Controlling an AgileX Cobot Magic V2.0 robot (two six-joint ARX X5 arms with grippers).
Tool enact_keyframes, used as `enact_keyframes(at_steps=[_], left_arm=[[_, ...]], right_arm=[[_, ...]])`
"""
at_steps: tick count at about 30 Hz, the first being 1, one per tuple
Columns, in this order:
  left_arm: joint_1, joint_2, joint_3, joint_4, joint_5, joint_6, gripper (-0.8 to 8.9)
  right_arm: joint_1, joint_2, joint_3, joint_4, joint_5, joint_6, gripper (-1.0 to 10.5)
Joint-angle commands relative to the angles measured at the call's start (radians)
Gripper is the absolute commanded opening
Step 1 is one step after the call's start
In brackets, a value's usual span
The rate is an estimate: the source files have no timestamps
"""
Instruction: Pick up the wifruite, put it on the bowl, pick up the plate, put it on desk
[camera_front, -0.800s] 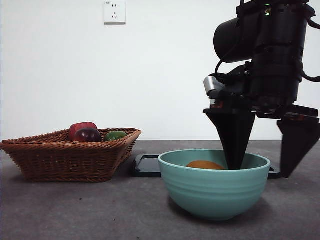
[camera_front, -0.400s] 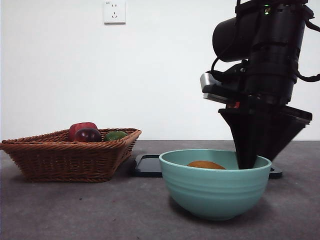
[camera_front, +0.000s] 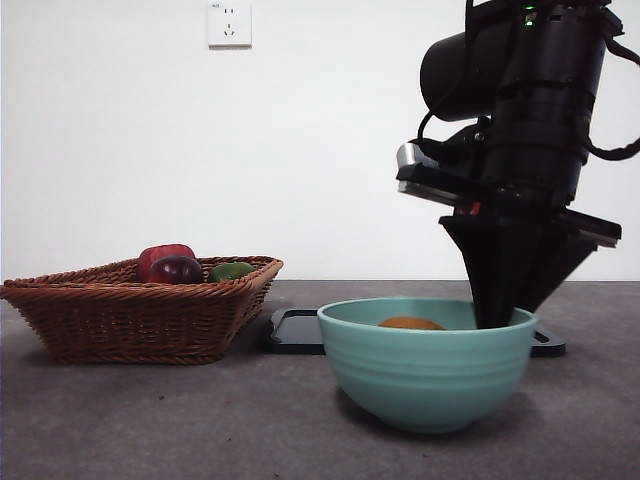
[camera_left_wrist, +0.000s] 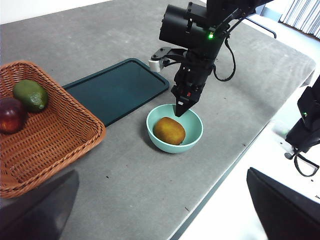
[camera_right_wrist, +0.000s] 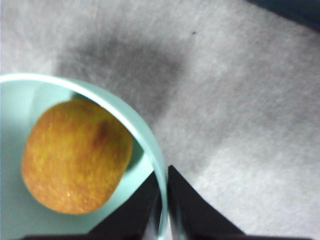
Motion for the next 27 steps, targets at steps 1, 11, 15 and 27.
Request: enact_keyframes(at_steps=[1,11,15,27], left_arm=[[-0.011,0.004,0.008,0.013,0.001,0.011,5.62],[-0.011,0.004,0.008,0.013,0.001,0.011,5.62],[-0.011,0.004,0.008,0.012,0.001,0.011,5.62],[-0.011,0.004,0.008,0.012,0.001,0.011,5.62]], right_arm=[[-0.017,0.021,0.057,0.007,0.002,0.02,0.1],[-0.11,0.146,0.361,-0.139,0.011,-0.037,0.1],[-0.133,0.241,0.512,-0.209,0.03,-0.064,0.1],[-0.18,0.493,0.786,-0.275,0.027,-0.098,0.1]])
